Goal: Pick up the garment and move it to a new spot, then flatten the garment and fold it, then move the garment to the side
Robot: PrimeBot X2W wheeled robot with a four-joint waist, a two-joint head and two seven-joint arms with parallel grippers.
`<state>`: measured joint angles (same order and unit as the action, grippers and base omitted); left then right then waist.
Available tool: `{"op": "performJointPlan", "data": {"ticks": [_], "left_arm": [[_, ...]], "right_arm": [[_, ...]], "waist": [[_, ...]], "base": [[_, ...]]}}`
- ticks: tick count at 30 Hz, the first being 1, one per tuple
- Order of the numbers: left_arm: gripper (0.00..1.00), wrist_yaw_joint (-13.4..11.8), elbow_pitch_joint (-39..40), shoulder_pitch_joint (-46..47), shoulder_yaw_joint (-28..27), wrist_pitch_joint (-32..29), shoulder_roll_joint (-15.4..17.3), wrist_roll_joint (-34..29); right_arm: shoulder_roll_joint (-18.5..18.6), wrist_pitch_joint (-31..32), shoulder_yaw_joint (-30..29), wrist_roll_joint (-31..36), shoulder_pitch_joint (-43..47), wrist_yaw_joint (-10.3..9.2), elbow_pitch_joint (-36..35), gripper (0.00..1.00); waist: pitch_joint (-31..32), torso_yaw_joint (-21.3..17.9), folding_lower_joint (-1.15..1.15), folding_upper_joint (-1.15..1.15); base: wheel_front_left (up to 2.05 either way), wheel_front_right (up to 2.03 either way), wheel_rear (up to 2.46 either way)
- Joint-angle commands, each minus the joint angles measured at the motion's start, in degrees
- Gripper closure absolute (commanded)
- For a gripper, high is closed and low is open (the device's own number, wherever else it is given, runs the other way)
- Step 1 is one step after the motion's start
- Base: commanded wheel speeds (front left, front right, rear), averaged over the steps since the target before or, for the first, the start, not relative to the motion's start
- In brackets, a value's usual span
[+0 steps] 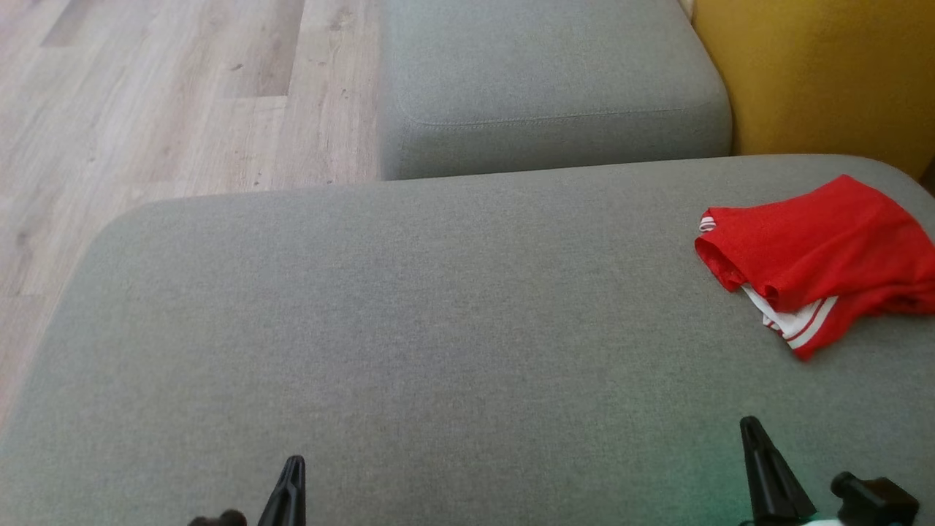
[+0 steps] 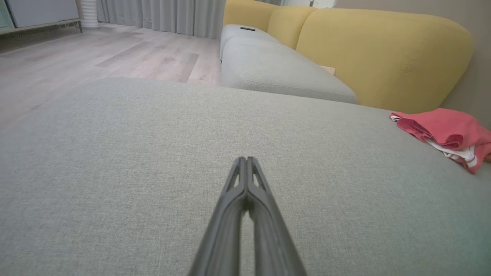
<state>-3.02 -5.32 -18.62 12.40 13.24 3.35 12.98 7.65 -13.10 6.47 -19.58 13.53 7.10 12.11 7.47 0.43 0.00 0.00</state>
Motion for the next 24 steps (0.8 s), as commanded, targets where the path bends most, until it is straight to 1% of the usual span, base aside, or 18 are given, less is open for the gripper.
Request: {"op": "performJointPlan", "data": {"ticks": [1, 24], "left_arm": [[1.00, 0.4, 1.6, 2.6, -0.7, -0.2, 0.4, 1.7], [1.00, 2.7, -1.0, 7.4, -3.2, -3.3, 1.1, 18.9]], "right_arm": [[0.1, 0.3, -0.6, -1.6, -2.7, 0.03, -1.6, 1.00], [-0.5, 3.8, -2.6, -17.0, -6.2, 0.11, -0.9, 1.00]], "waist": [[-0.1, 0.0, 0.00, 0.00], [-1.7, -0.1, 0.00, 0.00]], "base": [[0.00, 0.00, 0.00], [0.00, 0.00, 0.00]]}}
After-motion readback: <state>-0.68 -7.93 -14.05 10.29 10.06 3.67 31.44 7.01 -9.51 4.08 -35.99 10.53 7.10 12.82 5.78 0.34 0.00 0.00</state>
